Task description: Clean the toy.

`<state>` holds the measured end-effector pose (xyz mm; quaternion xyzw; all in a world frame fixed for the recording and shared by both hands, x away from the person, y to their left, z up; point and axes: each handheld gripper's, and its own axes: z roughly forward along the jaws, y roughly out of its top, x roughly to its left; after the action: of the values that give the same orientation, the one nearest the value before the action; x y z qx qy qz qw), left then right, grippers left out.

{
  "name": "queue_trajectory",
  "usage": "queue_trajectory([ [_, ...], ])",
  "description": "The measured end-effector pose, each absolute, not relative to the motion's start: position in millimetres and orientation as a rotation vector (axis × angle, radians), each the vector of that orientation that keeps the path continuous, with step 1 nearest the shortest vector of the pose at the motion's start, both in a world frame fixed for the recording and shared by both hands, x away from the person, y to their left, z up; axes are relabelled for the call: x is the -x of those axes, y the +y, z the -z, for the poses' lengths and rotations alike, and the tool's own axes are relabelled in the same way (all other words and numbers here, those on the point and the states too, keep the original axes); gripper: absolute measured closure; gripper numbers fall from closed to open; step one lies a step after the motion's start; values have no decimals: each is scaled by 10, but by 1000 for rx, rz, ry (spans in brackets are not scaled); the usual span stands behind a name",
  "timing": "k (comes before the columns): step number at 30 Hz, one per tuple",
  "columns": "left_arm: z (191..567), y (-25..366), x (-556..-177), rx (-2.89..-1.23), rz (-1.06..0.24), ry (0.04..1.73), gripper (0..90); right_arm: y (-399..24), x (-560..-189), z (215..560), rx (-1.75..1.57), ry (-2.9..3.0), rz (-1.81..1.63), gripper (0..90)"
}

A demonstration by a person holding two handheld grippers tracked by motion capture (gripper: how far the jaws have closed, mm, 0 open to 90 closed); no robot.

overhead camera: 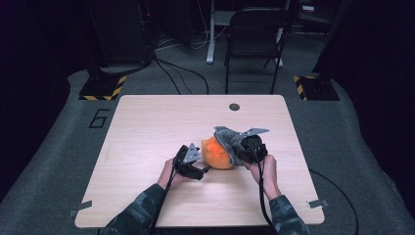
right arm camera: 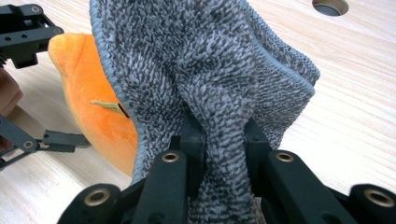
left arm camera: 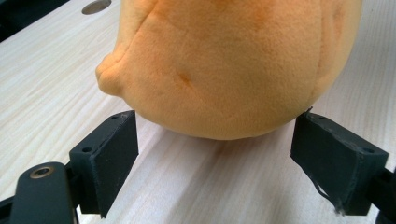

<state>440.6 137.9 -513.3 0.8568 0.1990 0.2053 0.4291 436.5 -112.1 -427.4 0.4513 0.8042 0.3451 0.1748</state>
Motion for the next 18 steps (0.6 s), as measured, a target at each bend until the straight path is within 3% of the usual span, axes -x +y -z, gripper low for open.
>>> queue_trajectory([
  [10, 5153, 1305, -4392, -2129, -565, 439, 224, -1124, -4371, 4276, -1276, 2282, -977, 760],
  [18, 5162, 1292, -4383, -2115, -572, 407, 484, -1132, -4359, 4285, -1299, 2277, -975, 760],
])
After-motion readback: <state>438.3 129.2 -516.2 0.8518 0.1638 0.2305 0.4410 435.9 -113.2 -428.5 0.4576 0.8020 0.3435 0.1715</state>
